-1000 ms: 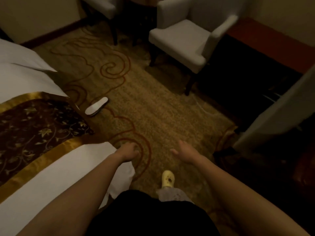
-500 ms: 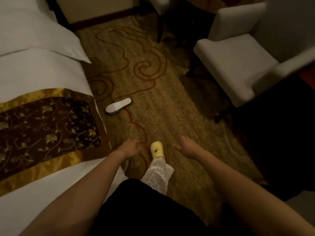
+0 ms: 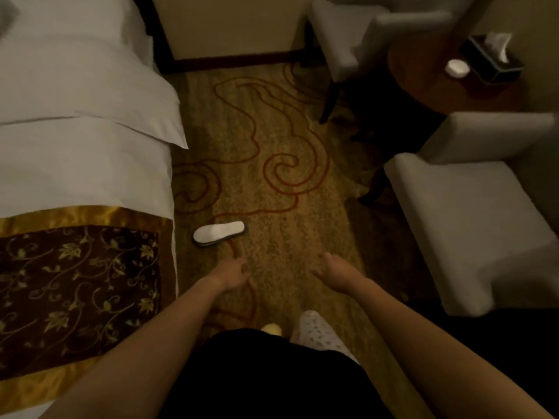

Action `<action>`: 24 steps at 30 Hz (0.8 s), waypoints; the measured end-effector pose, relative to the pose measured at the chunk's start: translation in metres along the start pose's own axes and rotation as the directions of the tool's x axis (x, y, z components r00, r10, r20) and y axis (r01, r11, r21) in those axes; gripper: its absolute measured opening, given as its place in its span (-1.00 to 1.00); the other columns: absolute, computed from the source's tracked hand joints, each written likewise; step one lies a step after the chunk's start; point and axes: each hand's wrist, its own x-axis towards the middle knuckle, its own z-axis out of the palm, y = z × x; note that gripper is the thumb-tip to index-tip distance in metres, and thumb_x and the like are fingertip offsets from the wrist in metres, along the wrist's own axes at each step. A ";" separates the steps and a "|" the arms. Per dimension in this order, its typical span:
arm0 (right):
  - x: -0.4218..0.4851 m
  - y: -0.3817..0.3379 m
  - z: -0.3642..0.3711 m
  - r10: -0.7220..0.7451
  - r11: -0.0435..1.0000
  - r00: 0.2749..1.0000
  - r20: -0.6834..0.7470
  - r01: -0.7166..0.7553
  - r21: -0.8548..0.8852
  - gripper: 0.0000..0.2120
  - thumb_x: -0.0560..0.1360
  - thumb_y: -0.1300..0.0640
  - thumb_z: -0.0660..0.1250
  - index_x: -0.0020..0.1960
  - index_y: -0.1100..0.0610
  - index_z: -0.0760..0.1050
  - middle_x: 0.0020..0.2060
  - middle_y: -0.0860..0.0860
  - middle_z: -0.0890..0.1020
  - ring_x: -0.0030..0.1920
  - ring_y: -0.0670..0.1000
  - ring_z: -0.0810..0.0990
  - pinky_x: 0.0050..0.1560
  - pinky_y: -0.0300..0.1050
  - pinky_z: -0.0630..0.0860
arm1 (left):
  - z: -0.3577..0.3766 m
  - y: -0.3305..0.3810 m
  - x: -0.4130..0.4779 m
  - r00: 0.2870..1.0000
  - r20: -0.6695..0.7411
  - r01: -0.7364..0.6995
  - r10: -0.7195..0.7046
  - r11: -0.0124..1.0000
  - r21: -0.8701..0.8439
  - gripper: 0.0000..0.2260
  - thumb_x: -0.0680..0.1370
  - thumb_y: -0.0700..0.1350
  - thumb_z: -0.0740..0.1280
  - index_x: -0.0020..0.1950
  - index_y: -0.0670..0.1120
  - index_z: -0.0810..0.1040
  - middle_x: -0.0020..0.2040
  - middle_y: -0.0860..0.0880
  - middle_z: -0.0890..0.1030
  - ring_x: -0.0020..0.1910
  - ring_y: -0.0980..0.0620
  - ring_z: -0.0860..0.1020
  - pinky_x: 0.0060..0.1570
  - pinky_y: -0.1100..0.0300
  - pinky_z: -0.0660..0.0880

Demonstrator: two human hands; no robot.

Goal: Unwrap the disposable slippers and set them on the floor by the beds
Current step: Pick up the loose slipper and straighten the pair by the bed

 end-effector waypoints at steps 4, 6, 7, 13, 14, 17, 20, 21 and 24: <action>0.063 -0.022 -0.056 -0.092 0.991 0.996 0.004 0.092 -0.099 -0.46 0.56 -0.10 0.14 0.39 0.23 0.21 0.34 0.23 0.38 0.31 0.20 0.40 0.25 0.05 0.38 | -0.037 0.001 0.031 0.997 -0.045 0.058 -0.066 0.985 -0.162 -0.68 0.61 -0.07 0.12 0.24 -0.22 0.48 0.28 -0.22 0.50 0.25 -0.16 0.46 0.29 0.04 0.39; 0.097 -0.039 -0.081 -0.166 0.974 0.986 0.011 0.166 -0.153 -0.46 0.56 -0.10 0.15 0.38 0.23 0.23 0.33 0.23 0.40 0.30 0.21 0.40 0.25 0.04 0.38 | -0.053 0.001 0.048 0.991 -0.054 0.103 -0.119 0.965 -0.241 -0.68 0.60 -0.07 0.13 0.25 -0.22 0.49 0.28 -0.20 0.50 0.25 -0.15 0.47 0.27 0.05 0.39; 0.114 -0.047 -0.094 -0.201 0.963 0.979 0.033 0.204 -0.178 -0.47 0.55 -0.10 0.15 0.38 0.23 0.24 0.33 0.23 0.41 0.30 0.20 0.40 0.26 0.04 0.37 | -0.061 0.000 0.056 0.987 -0.060 0.127 -0.149 0.952 -0.278 -0.68 0.60 -0.08 0.15 0.26 -0.21 0.48 0.28 -0.20 0.50 0.25 -0.15 0.47 0.26 0.05 0.40; 0.223 -0.105 -0.175 -0.391 0.792 0.880 0.270 0.471 -0.389 -0.48 0.56 -0.08 0.15 0.39 0.21 0.24 0.35 0.21 0.40 0.32 0.19 0.40 0.30 -0.02 0.35 | -0.107 -0.002 0.106 0.888 -0.106 0.323 -0.447 0.771 -0.548 -0.66 0.63 -0.09 0.05 0.27 -0.22 0.46 0.29 -0.20 0.49 0.25 -0.15 0.47 0.26 0.05 0.39; 0.237 -0.115 -0.189 -0.396 0.753 0.866 0.307 0.497 -0.432 -0.47 0.56 -0.09 0.14 0.39 0.22 0.24 0.35 0.22 0.40 0.32 0.19 0.40 0.30 -0.02 0.34 | -0.113 0.001 0.110 0.867 -0.104 0.340 -0.488 0.729 -0.594 -0.65 0.63 -0.08 0.04 0.28 -0.21 0.45 0.31 -0.20 0.48 0.26 -0.15 0.46 0.27 0.05 0.38; 0.270 -0.148 -0.220 -0.438 0.622 0.813 0.384 0.582 -0.524 -0.47 0.57 -0.08 0.12 0.40 0.24 0.22 0.35 0.24 0.38 0.33 0.20 0.38 0.30 -0.01 0.31 | -0.128 0.005 0.121 0.820 -0.086 0.356 -0.567 0.621 -0.698 -0.65 0.62 -0.04 0.07 0.29 -0.19 0.44 0.31 -0.21 0.48 0.26 -0.16 0.46 0.29 0.02 0.39; 0.293 -0.178 -0.230 -0.459 0.530 0.759 0.463 0.652 -0.543 -0.49 0.57 -0.07 0.13 0.36 0.27 0.26 0.31 0.24 0.42 0.28 0.21 0.42 0.30 0.03 0.37 | -0.133 0.008 0.121 0.775 -0.049 0.364 -0.630 0.510 -0.780 -0.62 0.61 0.01 0.10 0.31 -0.18 0.43 0.33 -0.20 0.47 0.29 -0.16 0.44 0.29 0.05 0.38; 0.299 -0.188 -0.231 -0.462 0.500 0.739 0.490 0.674 -0.544 -0.50 0.57 -0.07 0.13 0.34 0.27 0.28 0.30 0.24 0.43 0.27 0.20 0.43 0.28 0.02 0.38 | -0.134 0.008 0.120 0.759 -0.030 0.371 -0.651 0.470 -0.801 -0.61 0.60 0.02 0.10 0.33 -0.17 0.42 0.34 -0.20 0.46 0.30 -0.16 0.43 0.29 0.06 0.36; 0.312 -0.215 -0.227 -0.475 0.406 0.685 0.552 0.727 -0.554 -0.51 0.57 -0.06 0.14 0.33 0.27 0.28 0.29 0.26 0.43 0.26 0.21 0.43 0.26 0.02 0.38 | -0.135 0.006 0.119 0.729 0.014 0.374 -0.685 0.381 -0.845 -0.52 0.55 0.12 0.11 0.33 -0.17 0.43 0.34 -0.20 0.46 0.31 -0.16 0.43 0.27 0.06 0.36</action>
